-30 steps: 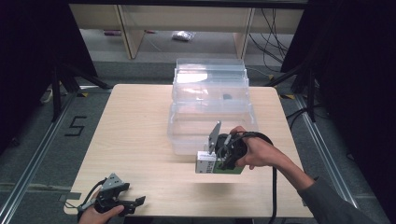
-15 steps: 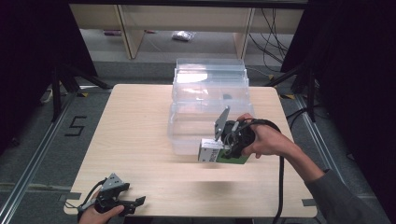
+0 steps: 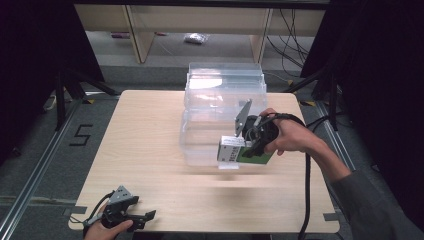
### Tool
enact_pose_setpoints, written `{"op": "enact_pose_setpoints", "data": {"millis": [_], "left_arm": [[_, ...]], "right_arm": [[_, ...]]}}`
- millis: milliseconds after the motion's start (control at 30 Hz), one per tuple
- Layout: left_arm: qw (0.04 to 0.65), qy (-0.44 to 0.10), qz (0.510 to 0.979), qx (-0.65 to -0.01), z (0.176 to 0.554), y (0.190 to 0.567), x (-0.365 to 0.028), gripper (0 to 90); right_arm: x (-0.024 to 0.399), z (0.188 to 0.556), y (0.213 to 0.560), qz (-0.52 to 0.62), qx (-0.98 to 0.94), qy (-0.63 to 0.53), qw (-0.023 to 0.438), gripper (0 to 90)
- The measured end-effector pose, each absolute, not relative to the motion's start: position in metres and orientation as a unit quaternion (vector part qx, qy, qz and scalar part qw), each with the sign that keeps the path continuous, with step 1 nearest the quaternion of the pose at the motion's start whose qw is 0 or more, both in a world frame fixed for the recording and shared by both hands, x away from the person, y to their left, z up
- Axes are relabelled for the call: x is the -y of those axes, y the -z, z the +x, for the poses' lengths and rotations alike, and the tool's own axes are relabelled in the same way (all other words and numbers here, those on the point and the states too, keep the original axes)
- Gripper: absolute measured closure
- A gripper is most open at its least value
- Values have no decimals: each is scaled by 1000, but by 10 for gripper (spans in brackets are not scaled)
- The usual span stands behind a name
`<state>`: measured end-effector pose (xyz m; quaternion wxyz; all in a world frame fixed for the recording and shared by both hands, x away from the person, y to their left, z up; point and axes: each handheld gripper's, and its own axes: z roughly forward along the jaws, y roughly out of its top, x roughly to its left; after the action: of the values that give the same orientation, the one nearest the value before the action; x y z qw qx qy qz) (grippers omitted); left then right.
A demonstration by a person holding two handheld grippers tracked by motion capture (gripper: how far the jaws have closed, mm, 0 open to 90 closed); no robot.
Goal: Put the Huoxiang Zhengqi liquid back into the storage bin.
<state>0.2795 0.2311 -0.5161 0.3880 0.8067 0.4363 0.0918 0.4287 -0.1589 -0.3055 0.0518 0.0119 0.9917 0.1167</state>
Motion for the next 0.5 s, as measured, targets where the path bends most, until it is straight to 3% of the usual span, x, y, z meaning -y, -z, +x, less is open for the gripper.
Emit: {"op": "enact_pose_setpoints", "data": {"millis": [500], "left_arm": [[388,-91,807,-435,279,516,-232,148]], "right_arm": [[180,481,305,69,-991,-100,65,652]]}}
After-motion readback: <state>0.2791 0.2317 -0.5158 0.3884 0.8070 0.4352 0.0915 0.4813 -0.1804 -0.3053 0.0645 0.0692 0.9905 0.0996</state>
